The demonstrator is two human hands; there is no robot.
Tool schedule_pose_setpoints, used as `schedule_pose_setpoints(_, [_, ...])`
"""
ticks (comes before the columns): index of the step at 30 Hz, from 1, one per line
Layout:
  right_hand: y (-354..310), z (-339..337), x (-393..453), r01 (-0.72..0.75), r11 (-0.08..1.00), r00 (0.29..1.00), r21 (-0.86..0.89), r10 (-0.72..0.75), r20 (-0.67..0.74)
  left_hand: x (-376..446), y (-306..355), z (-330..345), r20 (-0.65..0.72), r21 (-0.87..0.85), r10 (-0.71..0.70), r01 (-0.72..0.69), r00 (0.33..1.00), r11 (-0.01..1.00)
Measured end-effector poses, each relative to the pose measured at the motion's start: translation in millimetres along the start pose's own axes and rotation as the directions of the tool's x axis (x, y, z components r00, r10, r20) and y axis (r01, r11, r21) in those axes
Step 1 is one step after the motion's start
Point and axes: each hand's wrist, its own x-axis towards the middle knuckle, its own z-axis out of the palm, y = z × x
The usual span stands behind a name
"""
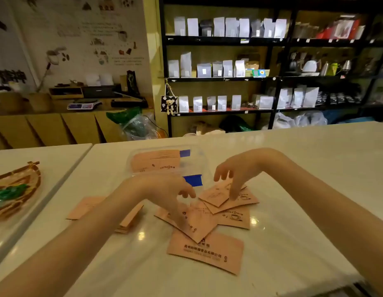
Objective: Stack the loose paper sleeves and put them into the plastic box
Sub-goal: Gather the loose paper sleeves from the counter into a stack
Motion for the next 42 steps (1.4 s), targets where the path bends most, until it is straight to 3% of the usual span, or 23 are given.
schedule_pose_setpoints(7, [2, 17, 20, 0.019, 1.0, 0.999, 0.023, -0.02, 0.038, 11, -7, 24, 0.001, -0.004, 0.04, -0.04, 0.999, 0.999])
schedule_pose_setpoints(19, [13, 25, 19, 0.071, 0.996, 0.988, 0.058, -0.063, -0.139, 1, -6, 32, -0.141, -0.054, 0.035, -0.043, 0.989, 0.998])
schedule_pose_setpoints(25, [-4, 4, -3, 0.126, 0.987, 0.97, 0.097, -0.102, -0.22, -14, 6, 38, -0.253, 0.094, 0.082, -0.059, 0.964, 0.994])
schedule_pose_setpoints(32, [-35, -7, -1, 0.238, 0.961, 0.896, 0.144, -0.16, -0.413, -55, -21, 28, -0.482, -0.021, 0.082, -0.105, 0.873, 0.994])
schedule_pose_setpoints(42, [-119, -1, 32, 0.555, 0.803, 0.69, 0.215, -0.301, -0.658, -104, -97, 49, -0.62, -0.322, -0.274, 0.08, 0.735, 0.943])
